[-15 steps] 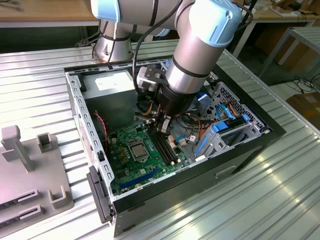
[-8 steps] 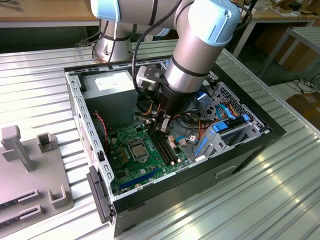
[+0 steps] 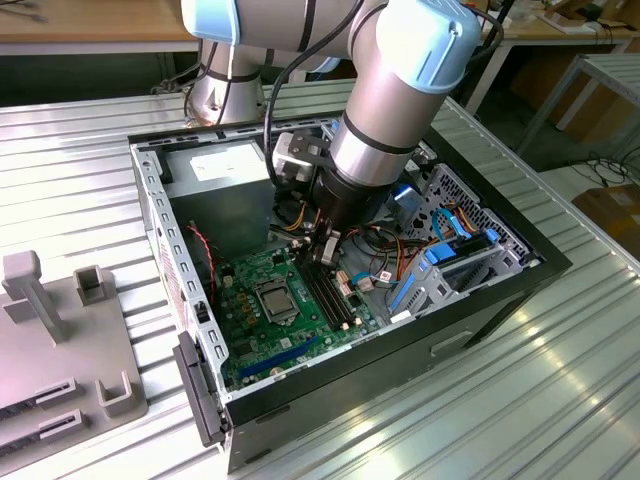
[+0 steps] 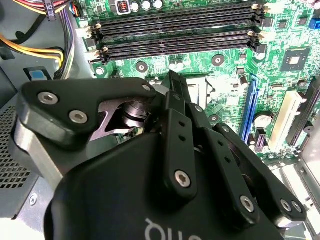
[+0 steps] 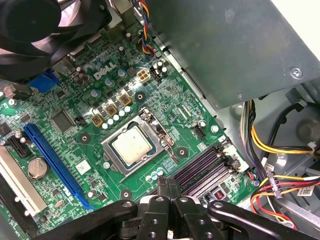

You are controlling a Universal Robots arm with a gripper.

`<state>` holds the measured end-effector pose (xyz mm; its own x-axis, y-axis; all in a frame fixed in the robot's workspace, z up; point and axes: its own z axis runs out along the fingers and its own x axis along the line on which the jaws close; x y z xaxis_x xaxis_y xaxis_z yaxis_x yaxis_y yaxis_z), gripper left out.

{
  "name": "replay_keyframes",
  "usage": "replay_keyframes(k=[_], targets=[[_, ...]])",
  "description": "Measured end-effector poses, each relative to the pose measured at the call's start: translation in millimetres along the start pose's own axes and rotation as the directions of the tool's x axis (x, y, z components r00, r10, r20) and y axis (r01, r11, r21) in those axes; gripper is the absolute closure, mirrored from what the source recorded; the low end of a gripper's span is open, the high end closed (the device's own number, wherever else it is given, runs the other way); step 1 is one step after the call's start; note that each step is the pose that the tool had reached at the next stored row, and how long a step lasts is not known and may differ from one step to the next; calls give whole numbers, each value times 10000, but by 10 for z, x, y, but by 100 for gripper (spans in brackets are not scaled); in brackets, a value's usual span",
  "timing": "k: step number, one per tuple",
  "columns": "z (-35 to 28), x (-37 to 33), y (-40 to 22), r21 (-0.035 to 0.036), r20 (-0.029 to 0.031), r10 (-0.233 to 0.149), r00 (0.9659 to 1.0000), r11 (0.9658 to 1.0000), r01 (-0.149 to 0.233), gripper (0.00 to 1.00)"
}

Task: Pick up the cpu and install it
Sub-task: 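Install the first cpu locking lever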

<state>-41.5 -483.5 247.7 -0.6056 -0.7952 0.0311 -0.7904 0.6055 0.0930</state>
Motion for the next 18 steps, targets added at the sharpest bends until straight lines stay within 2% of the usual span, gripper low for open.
replay_keyframes(k=[6, 18], targets=[[1, -1, 0, 0, 2, 0, 10000, 10000, 0, 89], [2, -130, 59, 0, -1, -5, 10000, 10000, 5, 89]])
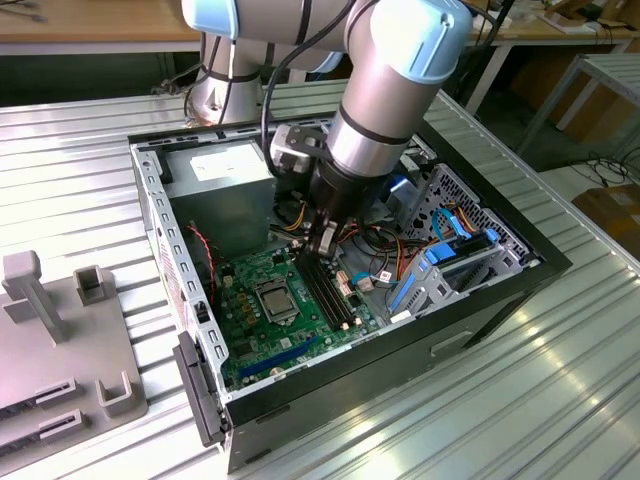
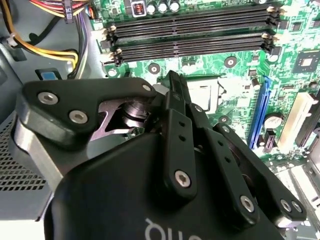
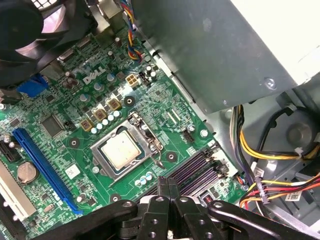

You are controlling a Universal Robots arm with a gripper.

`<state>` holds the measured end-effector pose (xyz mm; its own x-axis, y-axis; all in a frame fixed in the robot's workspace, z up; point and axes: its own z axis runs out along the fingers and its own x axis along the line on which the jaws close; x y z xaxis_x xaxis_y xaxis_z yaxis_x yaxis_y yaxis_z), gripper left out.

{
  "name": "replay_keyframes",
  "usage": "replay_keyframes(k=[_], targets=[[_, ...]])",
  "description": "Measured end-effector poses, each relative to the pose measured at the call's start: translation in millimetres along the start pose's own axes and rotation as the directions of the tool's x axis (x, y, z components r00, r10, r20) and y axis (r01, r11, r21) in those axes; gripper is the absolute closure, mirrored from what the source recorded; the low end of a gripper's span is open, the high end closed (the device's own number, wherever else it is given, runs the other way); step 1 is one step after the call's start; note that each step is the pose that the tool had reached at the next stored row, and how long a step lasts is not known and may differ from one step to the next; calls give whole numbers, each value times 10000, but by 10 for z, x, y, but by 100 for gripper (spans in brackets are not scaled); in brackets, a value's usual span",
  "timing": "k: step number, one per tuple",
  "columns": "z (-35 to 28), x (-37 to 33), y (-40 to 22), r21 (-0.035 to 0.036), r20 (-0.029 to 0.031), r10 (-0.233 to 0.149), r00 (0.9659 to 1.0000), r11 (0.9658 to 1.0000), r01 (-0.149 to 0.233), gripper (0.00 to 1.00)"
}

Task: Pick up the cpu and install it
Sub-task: 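Install the first cpu locking lever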

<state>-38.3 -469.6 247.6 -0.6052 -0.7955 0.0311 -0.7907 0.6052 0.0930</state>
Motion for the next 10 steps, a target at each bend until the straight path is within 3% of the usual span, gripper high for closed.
replay_keyframes(k=[6, 10], targets=[[3, -79, 60, 1, -1, -8, 10000, 10000, 8, 89], [7, -120, 91, 8, -26, -296, 9996, 9996, 296, 89]])
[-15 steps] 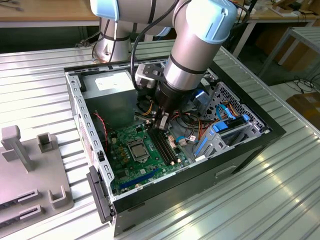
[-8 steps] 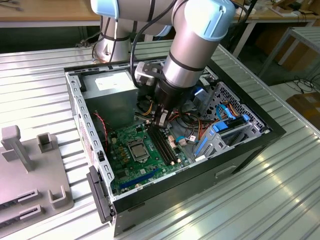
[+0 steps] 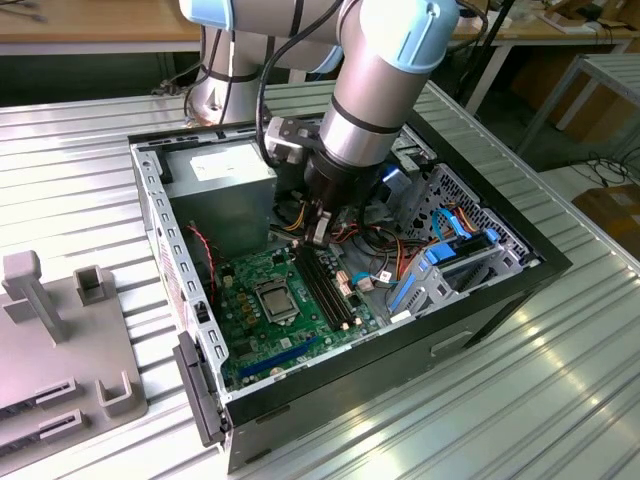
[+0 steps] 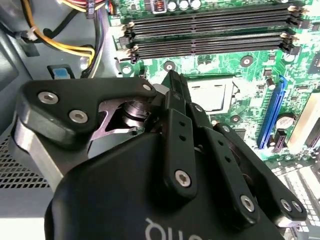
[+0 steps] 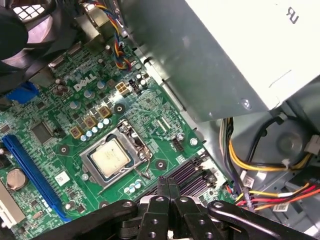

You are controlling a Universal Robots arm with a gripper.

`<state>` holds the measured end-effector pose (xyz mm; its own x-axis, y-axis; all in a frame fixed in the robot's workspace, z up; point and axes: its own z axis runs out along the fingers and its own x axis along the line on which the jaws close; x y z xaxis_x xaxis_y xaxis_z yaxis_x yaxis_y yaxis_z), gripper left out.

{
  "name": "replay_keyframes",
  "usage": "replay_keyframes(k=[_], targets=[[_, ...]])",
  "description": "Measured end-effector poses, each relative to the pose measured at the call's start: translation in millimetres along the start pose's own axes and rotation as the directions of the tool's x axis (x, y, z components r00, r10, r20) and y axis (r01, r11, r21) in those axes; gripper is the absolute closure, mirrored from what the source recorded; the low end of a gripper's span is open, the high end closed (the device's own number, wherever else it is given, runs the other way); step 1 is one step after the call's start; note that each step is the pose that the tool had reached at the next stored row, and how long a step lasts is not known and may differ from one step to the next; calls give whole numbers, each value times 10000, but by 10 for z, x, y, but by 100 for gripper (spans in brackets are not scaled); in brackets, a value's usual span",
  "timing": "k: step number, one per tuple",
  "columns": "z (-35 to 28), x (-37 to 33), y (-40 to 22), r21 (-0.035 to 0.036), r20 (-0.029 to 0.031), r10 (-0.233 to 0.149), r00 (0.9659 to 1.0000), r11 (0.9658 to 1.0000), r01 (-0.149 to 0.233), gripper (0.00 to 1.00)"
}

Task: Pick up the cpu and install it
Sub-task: 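Install the first cpu locking lever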

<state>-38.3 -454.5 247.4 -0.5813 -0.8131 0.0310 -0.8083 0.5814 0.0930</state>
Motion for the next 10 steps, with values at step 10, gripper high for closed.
replay_keyframes(k=[10], targets=[[29, 57, 88, -21, -7, -816, 9967, 9967, 816, 89]])
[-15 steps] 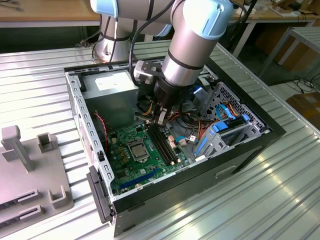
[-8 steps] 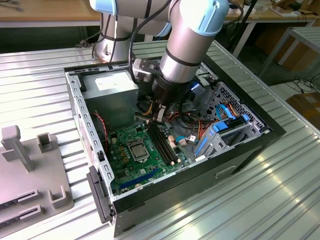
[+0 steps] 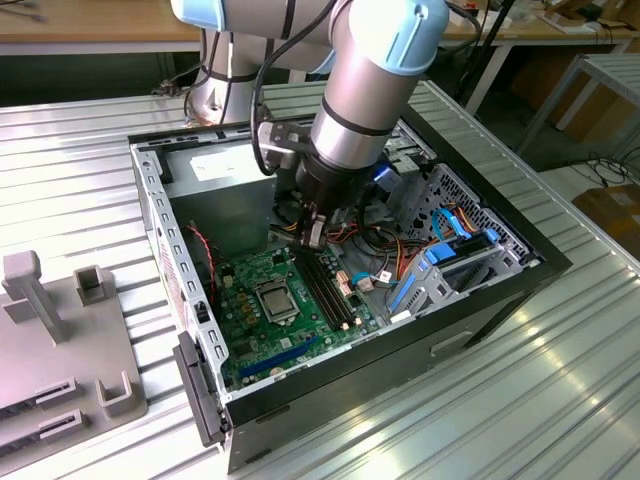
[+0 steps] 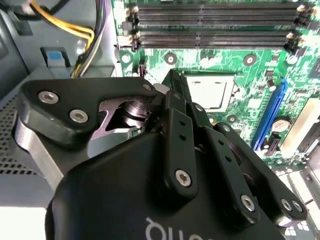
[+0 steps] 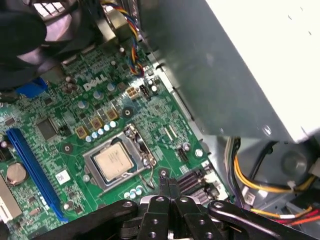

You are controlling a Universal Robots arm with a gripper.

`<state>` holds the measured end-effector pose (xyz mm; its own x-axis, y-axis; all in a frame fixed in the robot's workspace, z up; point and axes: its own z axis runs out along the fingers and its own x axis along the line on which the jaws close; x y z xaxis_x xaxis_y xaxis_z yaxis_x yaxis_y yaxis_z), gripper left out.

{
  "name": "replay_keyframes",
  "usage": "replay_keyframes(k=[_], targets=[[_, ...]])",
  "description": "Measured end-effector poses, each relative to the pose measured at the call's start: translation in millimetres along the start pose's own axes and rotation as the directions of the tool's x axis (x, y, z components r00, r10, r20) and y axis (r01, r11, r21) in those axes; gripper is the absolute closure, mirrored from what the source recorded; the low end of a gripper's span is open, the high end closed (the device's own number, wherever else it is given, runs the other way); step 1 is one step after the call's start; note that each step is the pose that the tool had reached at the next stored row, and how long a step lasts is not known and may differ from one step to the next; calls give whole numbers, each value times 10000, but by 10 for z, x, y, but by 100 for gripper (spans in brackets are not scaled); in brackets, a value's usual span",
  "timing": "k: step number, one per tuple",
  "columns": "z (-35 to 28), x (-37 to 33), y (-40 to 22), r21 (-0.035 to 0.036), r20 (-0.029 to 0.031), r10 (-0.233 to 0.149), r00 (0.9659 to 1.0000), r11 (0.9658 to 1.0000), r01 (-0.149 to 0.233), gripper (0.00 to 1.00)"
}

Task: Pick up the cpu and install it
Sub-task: 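Install the first cpu locking lever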

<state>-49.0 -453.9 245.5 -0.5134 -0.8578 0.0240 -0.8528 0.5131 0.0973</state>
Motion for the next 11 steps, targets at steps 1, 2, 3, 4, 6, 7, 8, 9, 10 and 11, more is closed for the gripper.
replay_keyframes(k=[1, 2, 3, 4, 6, 7, 8, 9, 10, 11], targets=[[0, 4, 5, 1, -4, -40, 10000, 10000, 40, 89], [0, 11, 5, 2, -13, -123, 9999, 9999, 123, 89], [1, 19, 4, 7, -23, -262, 9997, 9997, 262, 89], [1, 25, 3, 11, -27, -314, 9995, 9995, 315, 89], [1, 50, -2, 18, -35, -428, 9991, 9991, 428, 89], [1, 66, -10, 18, -34, -450, 9990, 9990, 451, 89], [0, 85, -21, 15, -31, -464, 9989, 9989, 464, 89], [0, 102, -32, 11, -24, -469, 9989, 9989, 469, 89], [-1, 125, -46, 7, -16, -473, 9989, 9989, 473, 89], [-2, 140, -54, 4, -11, -476, 9989, 9989, 476, 89]])
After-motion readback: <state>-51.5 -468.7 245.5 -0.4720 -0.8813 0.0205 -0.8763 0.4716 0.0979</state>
